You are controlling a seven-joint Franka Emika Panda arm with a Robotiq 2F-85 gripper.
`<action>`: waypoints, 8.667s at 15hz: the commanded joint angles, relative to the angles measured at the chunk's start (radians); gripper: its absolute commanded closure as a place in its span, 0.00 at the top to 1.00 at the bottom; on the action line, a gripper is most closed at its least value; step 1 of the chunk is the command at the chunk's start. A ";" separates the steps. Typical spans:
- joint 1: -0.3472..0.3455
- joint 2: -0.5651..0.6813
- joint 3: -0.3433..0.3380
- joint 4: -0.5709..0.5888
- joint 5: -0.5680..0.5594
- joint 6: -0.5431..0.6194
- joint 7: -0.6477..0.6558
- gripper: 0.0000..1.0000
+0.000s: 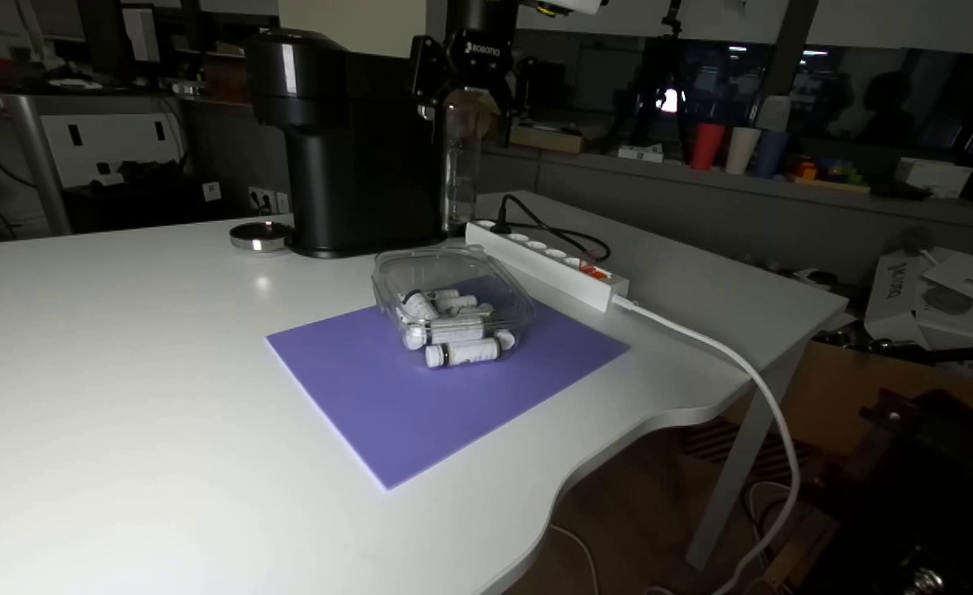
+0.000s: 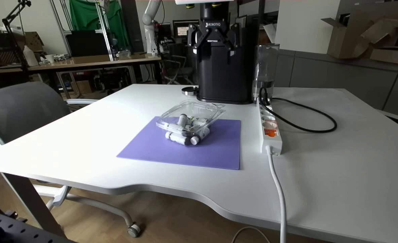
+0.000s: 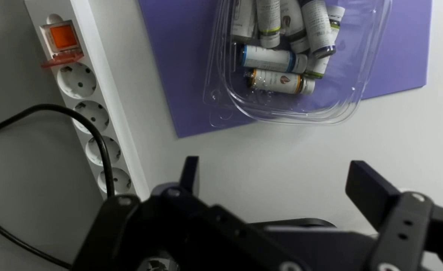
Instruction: Open colourless box
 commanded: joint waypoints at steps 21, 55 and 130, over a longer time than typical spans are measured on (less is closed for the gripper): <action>-0.166 0.081 0.109 -0.090 -0.046 -0.029 -0.536 1.00; -0.311 0.245 0.269 0.103 0.206 -0.080 -0.799 1.00; -0.001 0.128 0.232 0.004 0.339 -0.143 -0.684 1.00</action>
